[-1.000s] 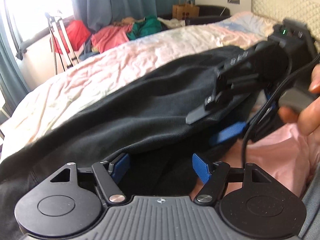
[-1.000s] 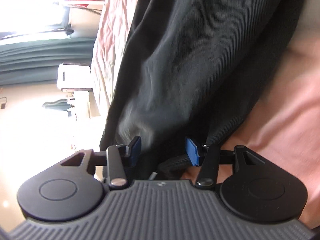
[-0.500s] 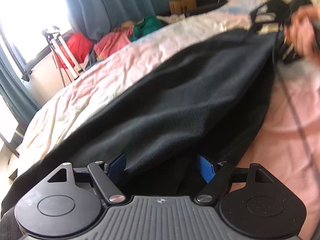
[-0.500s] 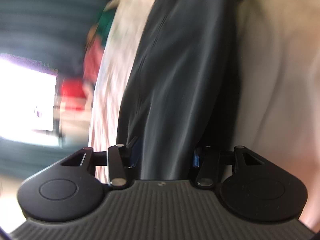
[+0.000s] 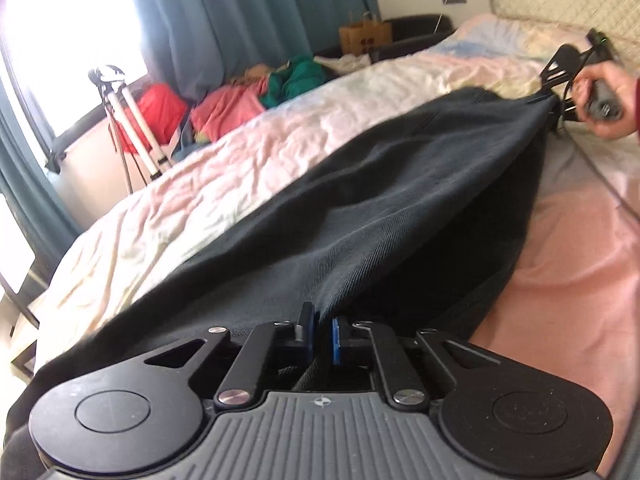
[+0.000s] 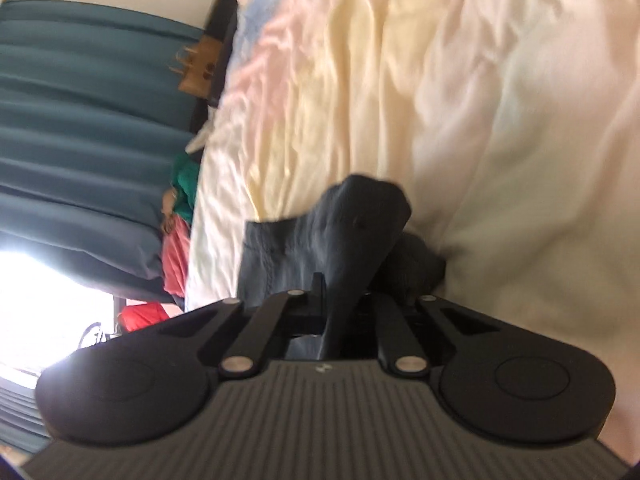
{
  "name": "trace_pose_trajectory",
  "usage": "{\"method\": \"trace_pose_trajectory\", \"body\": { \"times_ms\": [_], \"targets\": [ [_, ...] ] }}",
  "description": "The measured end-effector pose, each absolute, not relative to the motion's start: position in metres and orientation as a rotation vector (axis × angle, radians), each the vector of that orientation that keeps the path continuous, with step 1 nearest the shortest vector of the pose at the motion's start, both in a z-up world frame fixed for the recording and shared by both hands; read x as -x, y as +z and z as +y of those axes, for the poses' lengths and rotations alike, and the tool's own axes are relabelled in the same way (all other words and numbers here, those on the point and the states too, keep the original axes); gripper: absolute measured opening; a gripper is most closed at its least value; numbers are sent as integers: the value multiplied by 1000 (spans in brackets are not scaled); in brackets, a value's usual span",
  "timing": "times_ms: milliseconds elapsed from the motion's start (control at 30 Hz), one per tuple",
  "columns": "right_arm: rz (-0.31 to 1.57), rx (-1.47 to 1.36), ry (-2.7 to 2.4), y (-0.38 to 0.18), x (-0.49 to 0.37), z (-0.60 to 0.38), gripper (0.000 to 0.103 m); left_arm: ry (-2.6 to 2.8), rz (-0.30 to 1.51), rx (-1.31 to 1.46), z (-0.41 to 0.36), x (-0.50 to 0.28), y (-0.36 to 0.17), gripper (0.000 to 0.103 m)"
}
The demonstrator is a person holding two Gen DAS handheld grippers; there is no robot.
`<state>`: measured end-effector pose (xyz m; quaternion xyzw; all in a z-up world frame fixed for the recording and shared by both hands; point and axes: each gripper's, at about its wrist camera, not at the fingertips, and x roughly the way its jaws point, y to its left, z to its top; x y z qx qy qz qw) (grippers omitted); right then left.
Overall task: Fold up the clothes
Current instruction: 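Grasp the pant leg end with the right gripper while the left presses the pants flat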
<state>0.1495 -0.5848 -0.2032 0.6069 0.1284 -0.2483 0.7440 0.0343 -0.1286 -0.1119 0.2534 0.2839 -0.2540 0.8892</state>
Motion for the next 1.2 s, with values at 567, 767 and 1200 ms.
{"method": "trace_pose_trajectory", "body": {
  "times_ms": [567,767,1200],
  "targets": [
    [338,-1285,-590,-202,-128,-579,9,-598,737,-574,-139,-19,-129,22],
    [376,-1338,-554,-181,-106,-556,58,-646,721,-444,-133,-11,-109,50],
    [445,-1458,-427,-214,-137,-539,77,-410,685,-154,-106,-35,-91,64]
  ]
}}
